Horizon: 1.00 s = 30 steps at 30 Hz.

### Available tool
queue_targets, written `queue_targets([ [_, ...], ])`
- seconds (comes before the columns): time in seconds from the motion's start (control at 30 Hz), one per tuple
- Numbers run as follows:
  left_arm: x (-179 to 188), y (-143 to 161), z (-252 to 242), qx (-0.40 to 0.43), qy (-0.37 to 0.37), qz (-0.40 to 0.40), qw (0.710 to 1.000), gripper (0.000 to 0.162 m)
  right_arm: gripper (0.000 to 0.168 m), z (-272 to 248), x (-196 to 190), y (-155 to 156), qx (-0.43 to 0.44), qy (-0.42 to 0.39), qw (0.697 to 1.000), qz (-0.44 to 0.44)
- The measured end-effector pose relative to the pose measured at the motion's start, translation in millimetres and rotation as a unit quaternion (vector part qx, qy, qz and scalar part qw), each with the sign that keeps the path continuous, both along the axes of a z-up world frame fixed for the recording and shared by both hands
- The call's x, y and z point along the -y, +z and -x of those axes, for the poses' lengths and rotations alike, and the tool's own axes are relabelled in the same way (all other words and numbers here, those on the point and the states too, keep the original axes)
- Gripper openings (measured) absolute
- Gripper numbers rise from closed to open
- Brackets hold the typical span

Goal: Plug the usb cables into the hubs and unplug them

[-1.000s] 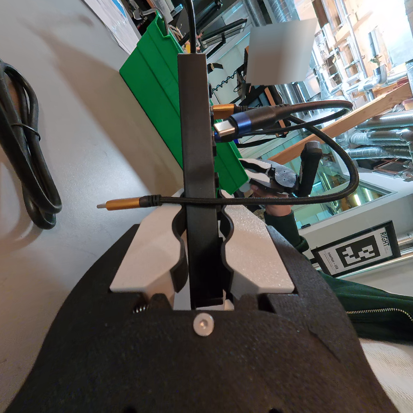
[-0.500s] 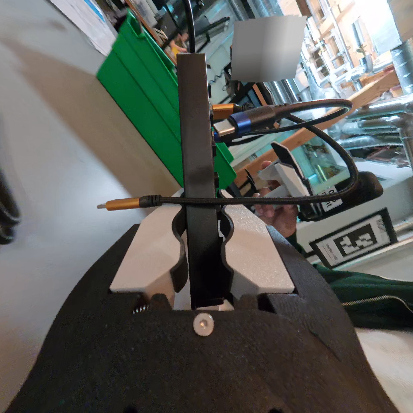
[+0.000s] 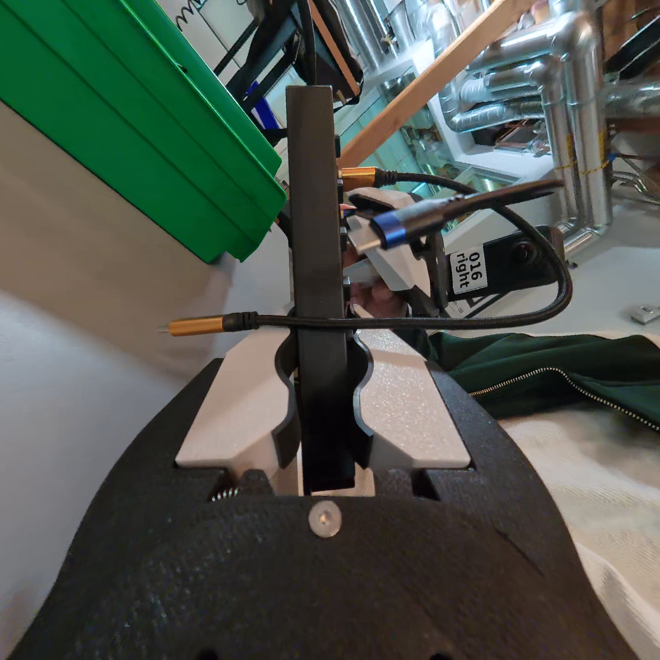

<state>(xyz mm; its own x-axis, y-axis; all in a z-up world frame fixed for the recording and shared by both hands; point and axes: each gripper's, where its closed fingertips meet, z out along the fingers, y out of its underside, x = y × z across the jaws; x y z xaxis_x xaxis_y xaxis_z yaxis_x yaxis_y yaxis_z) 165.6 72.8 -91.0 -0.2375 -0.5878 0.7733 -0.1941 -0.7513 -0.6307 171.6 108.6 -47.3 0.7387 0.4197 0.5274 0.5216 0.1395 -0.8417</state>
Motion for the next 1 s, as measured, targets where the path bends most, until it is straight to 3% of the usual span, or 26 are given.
queue_targets([
  [0.13,-2.1,2.6,-1.2,0.009,0.013,0.012,1.0,0.032,0.005,9.5,3.0,-8.0,-0.019,0.027,0.999,0.043],
  [0.17,-2.0,-1.9,-2.3,-0.005,0.016,0.006,1.0,0.025,0.005,13.1,4.3,-8.4,-0.024,0.033,0.998,0.046],
  [0.47,-5.5,1.2,-5.2,-0.023,0.047,-0.027,0.998,0.022,0.006,15.9,8.8,0.9,0.003,0.02,1.0,0.023],
  [0.63,2.6,10.8,-7.6,0.004,0.028,0.027,0.999,0.021,0.005,16.4,16.1,11.2,-0.025,0.052,0.998,0.008],
  [1.0,2.4,16.4,-7.1,0.005,0.036,0.01,0.999,0.022,0.001,20.4,23.5,24.4,-0.028,0.058,0.998,-0.012],
])
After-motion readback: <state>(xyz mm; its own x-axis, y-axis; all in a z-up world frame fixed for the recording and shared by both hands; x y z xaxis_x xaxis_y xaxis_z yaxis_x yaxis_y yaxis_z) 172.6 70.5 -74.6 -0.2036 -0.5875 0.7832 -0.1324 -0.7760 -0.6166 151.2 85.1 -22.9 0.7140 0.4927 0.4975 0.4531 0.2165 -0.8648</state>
